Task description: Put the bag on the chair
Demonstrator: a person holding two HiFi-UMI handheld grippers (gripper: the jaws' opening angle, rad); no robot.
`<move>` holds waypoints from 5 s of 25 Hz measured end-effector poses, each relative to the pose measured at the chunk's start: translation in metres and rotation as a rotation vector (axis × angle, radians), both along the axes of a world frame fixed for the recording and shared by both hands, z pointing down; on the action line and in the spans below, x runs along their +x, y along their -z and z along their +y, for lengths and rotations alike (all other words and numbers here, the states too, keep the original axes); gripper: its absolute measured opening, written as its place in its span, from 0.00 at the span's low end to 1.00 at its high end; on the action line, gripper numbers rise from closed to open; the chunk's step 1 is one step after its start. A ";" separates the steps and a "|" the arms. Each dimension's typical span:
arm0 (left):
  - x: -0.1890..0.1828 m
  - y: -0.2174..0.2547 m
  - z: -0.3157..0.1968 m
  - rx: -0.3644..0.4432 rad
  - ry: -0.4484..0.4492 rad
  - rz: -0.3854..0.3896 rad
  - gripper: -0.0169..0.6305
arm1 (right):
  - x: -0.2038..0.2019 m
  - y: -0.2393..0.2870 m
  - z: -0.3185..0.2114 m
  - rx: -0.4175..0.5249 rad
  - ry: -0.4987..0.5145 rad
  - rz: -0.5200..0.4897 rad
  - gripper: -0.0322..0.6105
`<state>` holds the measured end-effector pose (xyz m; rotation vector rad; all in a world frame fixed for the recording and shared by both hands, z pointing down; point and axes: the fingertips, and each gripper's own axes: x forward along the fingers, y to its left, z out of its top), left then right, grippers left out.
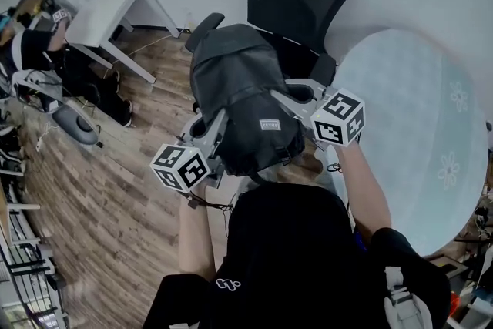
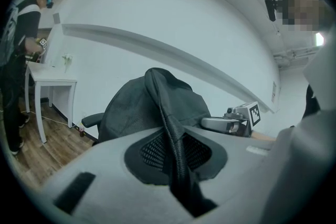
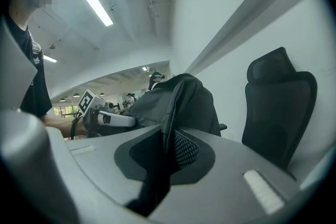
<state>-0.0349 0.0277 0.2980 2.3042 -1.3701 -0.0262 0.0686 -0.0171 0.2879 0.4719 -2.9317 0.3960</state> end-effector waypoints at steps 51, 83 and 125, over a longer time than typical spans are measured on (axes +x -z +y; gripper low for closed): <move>-0.075 -0.404 -0.300 -0.632 -0.022 0.158 0.09 | -0.079 -0.383 -0.293 -0.590 -0.291 0.237 0.11; -0.126 -0.440 -0.373 -0.598 0.105 0.085 0.31 | -0.078 -0.441 -0.374 -0.553 -0.466 0.382 0.30; -0.147 0.000 -0.366 0.287 0.277 -0.112 0.03 | -0.119 -0.010 -0.338 0.248 -0.620 0.037 0.06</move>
